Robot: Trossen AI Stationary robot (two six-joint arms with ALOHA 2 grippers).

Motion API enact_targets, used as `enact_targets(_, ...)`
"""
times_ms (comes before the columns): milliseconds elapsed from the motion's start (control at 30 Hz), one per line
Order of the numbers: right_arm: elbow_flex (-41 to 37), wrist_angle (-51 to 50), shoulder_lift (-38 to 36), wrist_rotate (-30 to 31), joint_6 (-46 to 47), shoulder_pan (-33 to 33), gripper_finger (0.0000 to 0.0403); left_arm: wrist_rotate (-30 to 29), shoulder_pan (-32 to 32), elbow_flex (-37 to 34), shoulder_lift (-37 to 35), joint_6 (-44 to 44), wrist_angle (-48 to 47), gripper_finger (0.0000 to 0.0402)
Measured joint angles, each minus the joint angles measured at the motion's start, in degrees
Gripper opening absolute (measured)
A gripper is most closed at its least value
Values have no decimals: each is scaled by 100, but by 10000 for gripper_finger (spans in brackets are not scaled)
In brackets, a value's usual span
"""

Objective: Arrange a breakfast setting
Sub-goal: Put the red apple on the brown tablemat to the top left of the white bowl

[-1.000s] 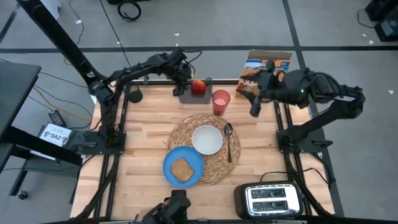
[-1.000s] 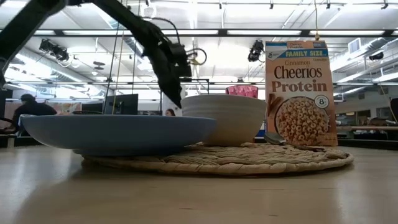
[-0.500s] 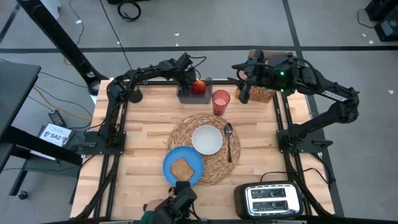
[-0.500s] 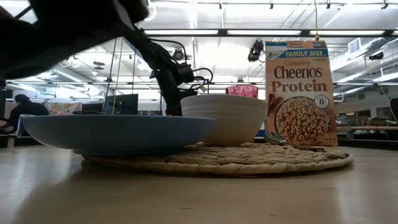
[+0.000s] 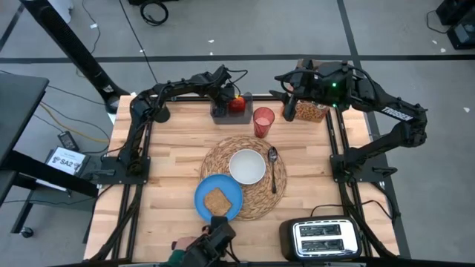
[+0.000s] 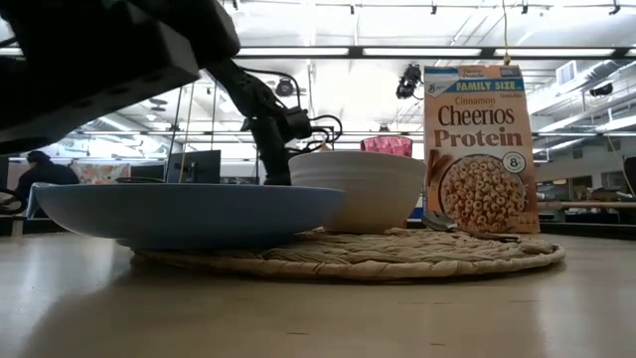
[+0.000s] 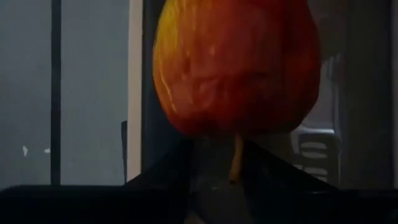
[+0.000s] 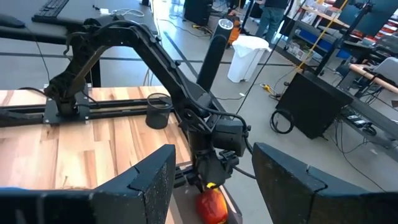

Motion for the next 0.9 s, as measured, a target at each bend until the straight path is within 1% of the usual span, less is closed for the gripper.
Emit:
enact_targets(133, 0, 25, 0, 90, -10, -2, 219, -2, 2, 0, 0, 0, -107, 101)
enact_targets(333, 0, 43, 0, 96, -18, -12, 219, -29, 2, 0, 0, 0, -86, 65)
enact_targets(533, 0, 46, 0, 100, -145, -39, 219, -92, -29, 6, -43, -2, -155, 20)
enact_targets(767, 0, 62, 0, 100, -319, -90, 219, -152, -191, 390, -354, -4, -631, 16)
enact_targets(900, 0, 58, 0, 89, -456, -117, 219, -218, -342, 801, -575, -6, -1262, 21)
